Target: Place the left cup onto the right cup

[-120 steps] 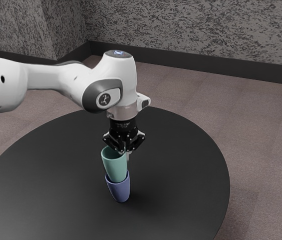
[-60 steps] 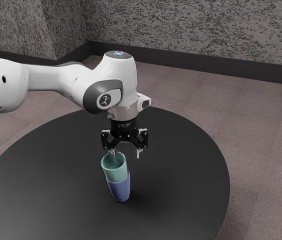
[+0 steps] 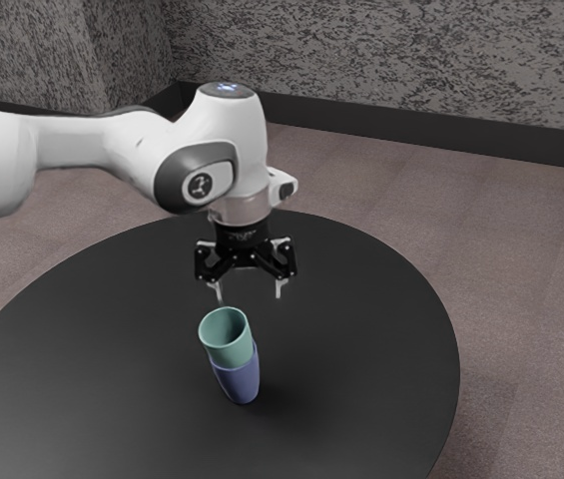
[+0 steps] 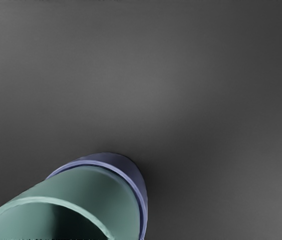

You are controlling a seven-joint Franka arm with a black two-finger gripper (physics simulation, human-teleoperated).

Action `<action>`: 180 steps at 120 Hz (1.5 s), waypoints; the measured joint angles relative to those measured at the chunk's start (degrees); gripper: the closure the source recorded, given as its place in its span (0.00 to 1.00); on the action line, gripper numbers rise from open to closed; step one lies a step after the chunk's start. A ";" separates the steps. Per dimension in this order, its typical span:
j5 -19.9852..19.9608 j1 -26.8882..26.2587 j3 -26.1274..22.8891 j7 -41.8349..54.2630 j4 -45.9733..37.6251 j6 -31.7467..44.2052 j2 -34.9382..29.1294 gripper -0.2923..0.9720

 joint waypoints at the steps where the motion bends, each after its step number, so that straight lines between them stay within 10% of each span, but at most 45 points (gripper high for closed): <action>1: 0.01 0.00 0.00 0.01 0.02 -0.01 -0.03 0.24; 116: 1.64 -6.32 8.59 16.10 7.25 -3.37 -3.57 0.23; 180: 3.94 1.91 9.41 28.30 17.22 -12.11 -2.87 0.23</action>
